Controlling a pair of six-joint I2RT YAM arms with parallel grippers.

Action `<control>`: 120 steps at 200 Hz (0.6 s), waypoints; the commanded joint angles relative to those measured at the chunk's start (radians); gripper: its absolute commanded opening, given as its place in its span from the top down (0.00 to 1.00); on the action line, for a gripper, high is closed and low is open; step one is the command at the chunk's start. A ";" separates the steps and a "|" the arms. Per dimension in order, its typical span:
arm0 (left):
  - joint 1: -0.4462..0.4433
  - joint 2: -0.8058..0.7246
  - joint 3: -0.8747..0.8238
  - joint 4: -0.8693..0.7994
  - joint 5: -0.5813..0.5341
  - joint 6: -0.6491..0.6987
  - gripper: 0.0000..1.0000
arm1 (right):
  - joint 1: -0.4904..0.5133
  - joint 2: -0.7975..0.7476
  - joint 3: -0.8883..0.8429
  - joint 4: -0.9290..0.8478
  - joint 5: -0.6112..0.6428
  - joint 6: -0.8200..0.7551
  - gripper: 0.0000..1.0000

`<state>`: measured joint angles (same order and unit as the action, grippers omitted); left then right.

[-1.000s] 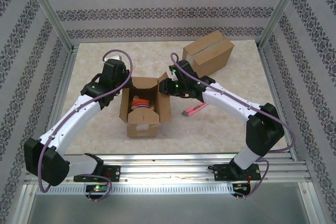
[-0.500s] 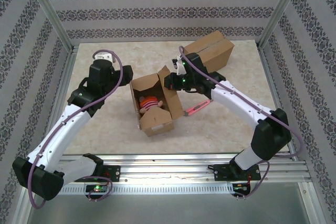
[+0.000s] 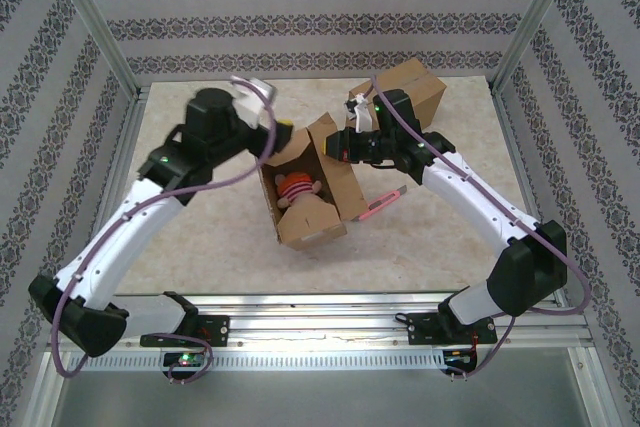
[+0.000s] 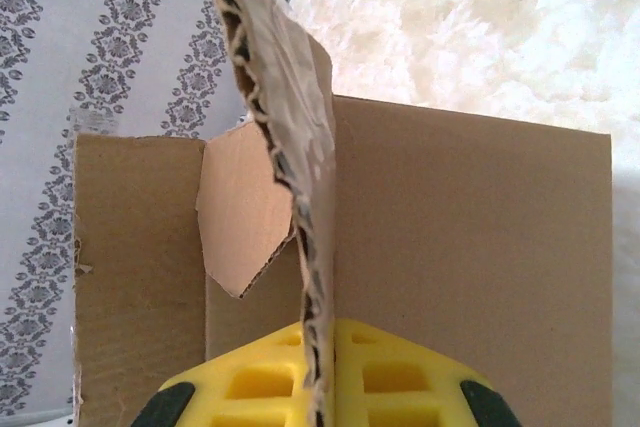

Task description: Unpack the express box

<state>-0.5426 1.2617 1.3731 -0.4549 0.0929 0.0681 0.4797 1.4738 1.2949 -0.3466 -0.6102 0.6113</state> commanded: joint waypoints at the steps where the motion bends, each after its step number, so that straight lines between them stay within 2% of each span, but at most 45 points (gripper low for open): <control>1: -0.083 0.004 -0.092 -0.013 -0.102 0.200 0.24 | -0.011 -0.029 -0.018 0.068 -0.058 0.046 1.00; 34: -0.182 0.005 -0.196 0.095 -0.273 0.282 0.19 | -0.018 -0.024 -0.023 0.082 -0.068 0.061 1.00; 63: -0.224 0.038 -0.233 0.142 -0.424 0.339 0.06 | -0.019 -0.026 -0.032 0.098 -0.072 0.071 1.00; 94: -0.233 0.071 -0.280 0.240 -0.584 0.387 0.04 | -0.018 -0.026 -0.045 0.119 -0.080 0.083 1.00; 120: -0.236 0.073 -0.312 0.315 -0.662 0.422 0.04 | -0.018 -0.027 -0.051 0.127 -0.084 0.087 1.00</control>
<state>-0.7654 1.3342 1.0840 -0.2638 -0.4236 0.4225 0.4728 1.4738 1.2499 -0.2779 -0.6571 0.6792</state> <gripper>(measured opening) 0.963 0.061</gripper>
